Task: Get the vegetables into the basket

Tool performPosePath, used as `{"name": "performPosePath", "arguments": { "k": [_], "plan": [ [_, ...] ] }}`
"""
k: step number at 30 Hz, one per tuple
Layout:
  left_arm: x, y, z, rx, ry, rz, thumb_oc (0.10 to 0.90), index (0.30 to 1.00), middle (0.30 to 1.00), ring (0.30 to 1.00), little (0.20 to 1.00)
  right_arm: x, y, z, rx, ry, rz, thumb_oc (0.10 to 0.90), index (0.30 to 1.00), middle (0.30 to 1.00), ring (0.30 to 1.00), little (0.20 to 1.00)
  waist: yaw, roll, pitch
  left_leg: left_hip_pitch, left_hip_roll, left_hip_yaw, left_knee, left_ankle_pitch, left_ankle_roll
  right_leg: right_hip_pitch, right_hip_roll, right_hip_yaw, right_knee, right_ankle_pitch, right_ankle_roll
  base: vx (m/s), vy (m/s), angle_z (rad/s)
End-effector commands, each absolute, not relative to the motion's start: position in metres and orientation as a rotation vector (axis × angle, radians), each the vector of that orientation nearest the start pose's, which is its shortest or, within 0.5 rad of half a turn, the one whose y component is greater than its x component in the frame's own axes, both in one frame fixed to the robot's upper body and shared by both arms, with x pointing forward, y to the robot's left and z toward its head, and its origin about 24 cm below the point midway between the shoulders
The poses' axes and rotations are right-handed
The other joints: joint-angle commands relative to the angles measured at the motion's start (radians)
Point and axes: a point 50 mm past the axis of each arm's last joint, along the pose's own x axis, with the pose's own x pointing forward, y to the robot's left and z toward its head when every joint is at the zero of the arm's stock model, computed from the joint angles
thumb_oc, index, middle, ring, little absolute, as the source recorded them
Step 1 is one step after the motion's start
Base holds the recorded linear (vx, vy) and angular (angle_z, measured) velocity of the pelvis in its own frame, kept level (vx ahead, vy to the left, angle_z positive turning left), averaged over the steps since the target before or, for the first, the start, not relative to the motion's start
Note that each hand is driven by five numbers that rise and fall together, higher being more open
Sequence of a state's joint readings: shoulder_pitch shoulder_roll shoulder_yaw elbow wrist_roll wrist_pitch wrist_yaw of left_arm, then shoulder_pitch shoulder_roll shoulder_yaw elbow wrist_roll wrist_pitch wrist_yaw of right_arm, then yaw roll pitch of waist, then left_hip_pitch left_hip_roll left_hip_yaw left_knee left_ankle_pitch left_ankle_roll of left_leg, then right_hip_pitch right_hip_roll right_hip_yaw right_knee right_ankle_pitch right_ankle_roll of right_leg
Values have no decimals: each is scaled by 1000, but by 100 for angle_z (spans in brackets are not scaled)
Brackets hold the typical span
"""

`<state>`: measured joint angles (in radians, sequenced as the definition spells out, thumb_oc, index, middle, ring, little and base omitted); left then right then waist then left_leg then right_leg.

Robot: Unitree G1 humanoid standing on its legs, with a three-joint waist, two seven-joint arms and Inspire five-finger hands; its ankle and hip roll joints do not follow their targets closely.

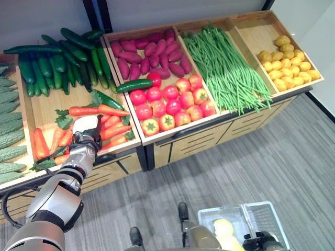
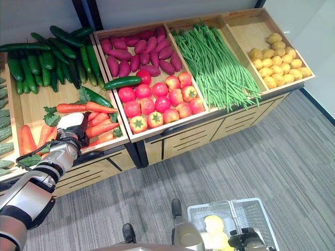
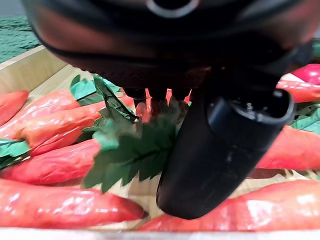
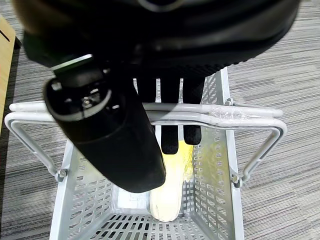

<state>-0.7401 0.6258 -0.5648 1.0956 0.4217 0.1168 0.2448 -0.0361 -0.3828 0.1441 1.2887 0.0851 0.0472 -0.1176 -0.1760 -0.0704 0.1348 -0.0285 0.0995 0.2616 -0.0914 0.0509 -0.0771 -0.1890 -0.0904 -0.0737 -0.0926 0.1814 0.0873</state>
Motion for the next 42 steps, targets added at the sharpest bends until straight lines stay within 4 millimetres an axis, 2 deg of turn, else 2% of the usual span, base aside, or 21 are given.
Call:
{"name": "performPosePath", "arguments": {
  "k": [1,16,25,29,32,34,36,37,38,40,42],
  "plan": [
    [360,309,88,1404,368,291,400,300,300,300,300,96,-317,-132,-530,1248,-331,400,300,300,300,300,7,-13,21,8,43,-35,4,-13,-52,82,-40,-25,5,-88,97,0,8,-4],
    [355,308,79,1390,394,285,400,300,300,300,300,98,-313,-133,-536,1233,-311,400,300,300,300,300,15,-24,41,19,42,-34,4,-17,-52,93,-39,-29,5,-91,98,-2,1,-1],
    [360,304,88,1410,337,308,400,300,300,300,300,95,-310,-136,-539,1243,-301,400,300,300,300,300,21,-28,47,16,41,-35,4,-17,-51,93,-39,-29,5,-90,99,0,0,0],
    [369,301,113,1454,248,354,400,300,300,300,300,90,-309,-137,-539,1258,-299,400,300,300,300,300,30,-26,43,25,39,-41,4,-20,-52,109,-42,-41,5,-95,100,0,0,0],
    [370,304,121,1472,227,370,400,300,300,300,300,87,-309,-138,-538,1265,-294,400,300,300,300,300,33,-26,41,31,40,-44,4,-22,-52,118,-43,-46,5,-99,101,28,-5,1],
    [372,311,144,1518,182,410,400,300,300,300,300,82,-309,-139,-533,1288,-292,400,300,300,300,300,40,-24,29,40,39,-49,4,-25,-54,133,-44,-51,5,-104,103,61,-8,4],
    [373,313,151,1537,167,422,400,300,300,300,300,81,-309,-139,-533,1292,-290,400,300,300,300,300,41,-25,28,41,39,-51,4,-26,-54,136,-44,-54,5,-105,104,19,-2,7],
    [372,319,161,1563,156,442,400,300,300,300,300,81,-310,-139,-535,1293,-285,400,300,300,300,300,43,-24,26,41,39,-51,4,-26,-56,137,-43,-57,5,-106,106,11,-4,13],
    [375,318,180,1585,103,475,400,300,300,300,300,80,-308,-140,-530,1300,-277,400,300,300,300,300,48,-24,22,40,39,-54,4,-25,-56,138,-44,-61,5,-107,107,15,-7,11],
    [375,319,186,1597,91,482,400,300,300,300,300,79,-307,-141,-529,1301,-271,400,300,300,300,300,49,-25,21,40,39,-56,4,-25,-56,139,-44,-62,5,-108,107,12,-9,8],
    [373,327,205,1626,65,531,400,300,300,300,300,77,-306,-142,-529,1313,-257,400,300,300,300,300,54,-28,18,39,41,-60,4,-25,-58,142,-44,-70,5,-110,109,19,-12,6]
  ]
}}
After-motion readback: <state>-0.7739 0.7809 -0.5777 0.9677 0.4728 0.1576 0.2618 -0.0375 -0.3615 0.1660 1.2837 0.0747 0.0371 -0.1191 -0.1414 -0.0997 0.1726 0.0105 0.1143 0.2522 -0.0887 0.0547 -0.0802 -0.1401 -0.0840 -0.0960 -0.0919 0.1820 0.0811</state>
